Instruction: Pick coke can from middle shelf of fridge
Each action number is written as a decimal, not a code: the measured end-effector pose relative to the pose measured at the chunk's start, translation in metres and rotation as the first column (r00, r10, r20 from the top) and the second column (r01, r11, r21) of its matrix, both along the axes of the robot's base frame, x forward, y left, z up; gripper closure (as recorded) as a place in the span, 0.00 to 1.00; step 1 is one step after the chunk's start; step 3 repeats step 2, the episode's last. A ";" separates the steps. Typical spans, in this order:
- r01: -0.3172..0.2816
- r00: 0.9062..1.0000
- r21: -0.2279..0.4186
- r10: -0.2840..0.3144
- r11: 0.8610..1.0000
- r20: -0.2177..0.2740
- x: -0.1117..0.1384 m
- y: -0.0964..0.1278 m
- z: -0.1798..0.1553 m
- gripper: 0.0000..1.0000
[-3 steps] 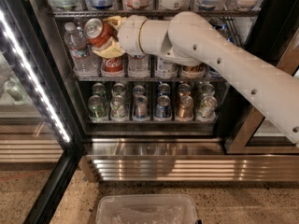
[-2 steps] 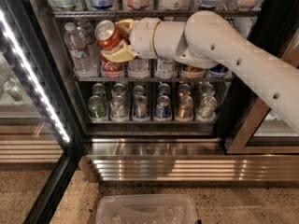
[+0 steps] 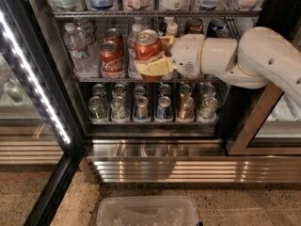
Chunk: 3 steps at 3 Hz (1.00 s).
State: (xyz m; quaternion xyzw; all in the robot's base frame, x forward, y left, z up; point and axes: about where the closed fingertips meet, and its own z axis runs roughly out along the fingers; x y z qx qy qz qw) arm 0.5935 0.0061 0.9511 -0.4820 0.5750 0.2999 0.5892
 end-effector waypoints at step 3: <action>0.062 0.997 0.059 -0.059 0.996 -0.044 -0.030 -0.050 0.016 1.00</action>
Offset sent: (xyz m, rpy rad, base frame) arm -0.0239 -0.0334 0.0121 0.0472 0.0352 -0.0357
